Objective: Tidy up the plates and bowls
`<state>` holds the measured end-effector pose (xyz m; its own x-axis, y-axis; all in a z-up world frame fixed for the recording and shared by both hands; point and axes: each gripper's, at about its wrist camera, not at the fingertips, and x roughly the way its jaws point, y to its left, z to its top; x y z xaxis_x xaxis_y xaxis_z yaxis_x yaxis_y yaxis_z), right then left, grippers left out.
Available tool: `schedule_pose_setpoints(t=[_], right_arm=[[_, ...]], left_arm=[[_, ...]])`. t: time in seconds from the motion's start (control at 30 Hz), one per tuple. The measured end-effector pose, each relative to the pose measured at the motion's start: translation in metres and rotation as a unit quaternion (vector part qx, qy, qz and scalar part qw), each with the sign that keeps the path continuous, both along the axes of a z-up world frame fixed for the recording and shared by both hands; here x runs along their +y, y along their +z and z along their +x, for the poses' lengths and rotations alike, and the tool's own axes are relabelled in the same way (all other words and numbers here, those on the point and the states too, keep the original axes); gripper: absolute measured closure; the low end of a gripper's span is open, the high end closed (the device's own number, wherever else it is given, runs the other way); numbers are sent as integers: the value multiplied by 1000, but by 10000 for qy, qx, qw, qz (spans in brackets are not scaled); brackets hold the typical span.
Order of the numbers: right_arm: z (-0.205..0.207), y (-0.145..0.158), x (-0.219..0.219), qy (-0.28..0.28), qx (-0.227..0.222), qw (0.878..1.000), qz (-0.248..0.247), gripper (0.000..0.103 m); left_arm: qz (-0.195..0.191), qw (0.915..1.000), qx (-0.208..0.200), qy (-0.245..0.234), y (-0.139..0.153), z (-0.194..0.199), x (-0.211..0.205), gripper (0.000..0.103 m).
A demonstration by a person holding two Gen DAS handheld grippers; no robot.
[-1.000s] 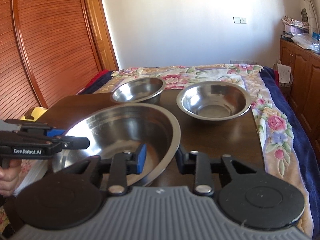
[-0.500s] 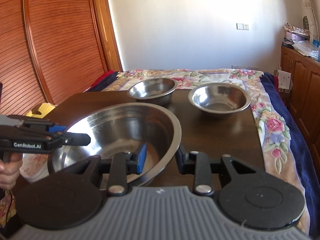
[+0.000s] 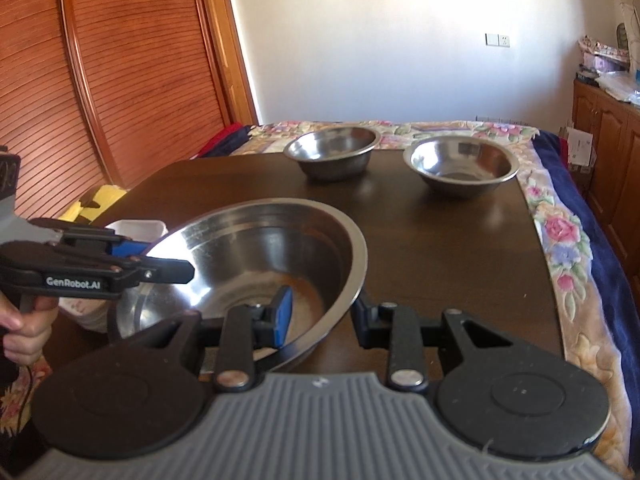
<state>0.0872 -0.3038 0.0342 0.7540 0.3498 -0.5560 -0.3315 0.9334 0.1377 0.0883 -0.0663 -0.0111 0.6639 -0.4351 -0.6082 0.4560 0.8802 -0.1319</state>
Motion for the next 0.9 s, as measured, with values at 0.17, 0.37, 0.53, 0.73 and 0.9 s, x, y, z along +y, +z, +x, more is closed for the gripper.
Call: schedule_pose_setpoints(t=[0.17,0.37,0.53,0.73,0.9], right_arm=[[-4,-3,2,54,30,10000,-62,69],[-4,-2,1,19,-4,10000,-69,68],[-7,3,-7,-78,-59,9999,-46,61],[-5,13,-17,-227,-194,9996,-29,49],[1,24,-21,-277,-334,9990,-65,46]], left_arm=[[11,10000,-28,-36,0,-1,0,68],[75,9998,-138,85,1,-3,2,59],[1,9996,-189,186,6,-2,9,47],[-31,9990,-303,325,14,1,16,38],[-70,9983,-400,407,22,5,20,35]])
